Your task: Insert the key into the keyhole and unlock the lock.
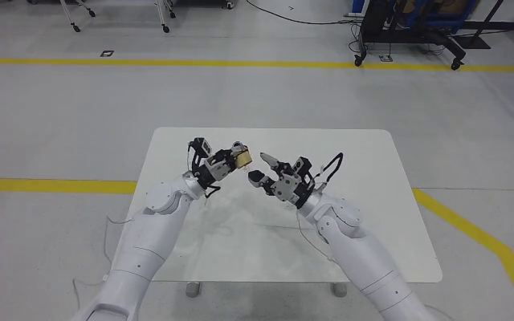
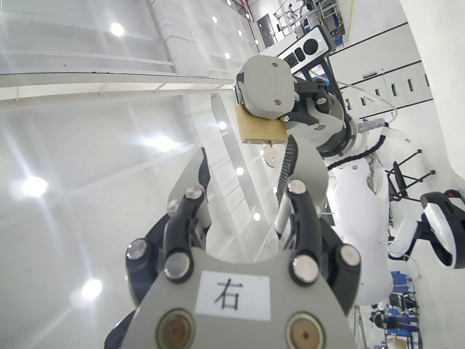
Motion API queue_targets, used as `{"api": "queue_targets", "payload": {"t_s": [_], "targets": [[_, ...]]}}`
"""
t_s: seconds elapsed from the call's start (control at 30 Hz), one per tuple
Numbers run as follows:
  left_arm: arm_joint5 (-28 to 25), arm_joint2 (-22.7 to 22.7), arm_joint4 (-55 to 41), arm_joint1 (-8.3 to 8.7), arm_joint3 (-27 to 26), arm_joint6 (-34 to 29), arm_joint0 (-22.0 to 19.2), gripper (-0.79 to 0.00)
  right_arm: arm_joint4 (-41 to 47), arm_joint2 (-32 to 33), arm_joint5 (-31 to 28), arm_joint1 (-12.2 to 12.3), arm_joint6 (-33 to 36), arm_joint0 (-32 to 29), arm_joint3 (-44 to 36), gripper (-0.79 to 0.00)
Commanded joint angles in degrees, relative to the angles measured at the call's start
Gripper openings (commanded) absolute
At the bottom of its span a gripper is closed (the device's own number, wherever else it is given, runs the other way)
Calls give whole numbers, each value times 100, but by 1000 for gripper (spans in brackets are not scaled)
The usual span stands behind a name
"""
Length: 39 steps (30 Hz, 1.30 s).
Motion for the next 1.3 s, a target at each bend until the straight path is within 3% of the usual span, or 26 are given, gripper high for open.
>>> {"api": "queue_targets", "payload": {"t_s": [0.0,0.1,0.17,0.3,0.47,0.73,0.83,0.87,1.07,1.17,1.2,1.23,1.27], "targets": [[57,-2,441,36,-68,93,-10,-785,-292,124,-62,36,-64,-25,-69,-268],[276,85,1115,83,-207,134,-25,-785,-899,456,-134,128,-272,-157,-284,-55],[447,207,1598,103,-287,113,-62,-785,-1255,729,-124,197,-443,-325,-514,0],[827,598,2845,122,-397,192,-186,-785,-2279,1259,-77,337,-859,-746,-1151,0],[1371,1084,3575,64,-475,210,-318,-785,-3353,1674,124,456,-1139,-1236,-1910,0],[2349,1922,4157,-162,-353,192,-768,-785,-3415,1703,143,463,-1159,-1289,-1992,0],[2533,2152,4122,-269,-225,288,-852,-763,-3415,1703,143,463,-1159,-1289,-1992,0],[2559,2206,4063,-306,-193,345,-869,-696,-3415,1703,143,463,-1159,-1289,-1992,0],[2722,2535,4037,-490,73,477,-1046,-686,-3415,1703,143,463,-1159,-1289,-1992,0],[2674,2592,3980,-538,217,387,-1103,-508,-3415,1703,143,463,-1159,-1289,-1992,0],[2636,2596,3979,-545,275,337,-1134,-382,-3415,1703,143,463,-1159,-1289,-1992,0],[2597,2591,3988,-550,329,317,-1161,-172,-3415,1703,143,463,-1159,-1289,-1992,0],[2555,2577,3989,-551,371,300,-1185,-31,-3415,1703,143,463,-1159,-1289,-1992,0]]}}
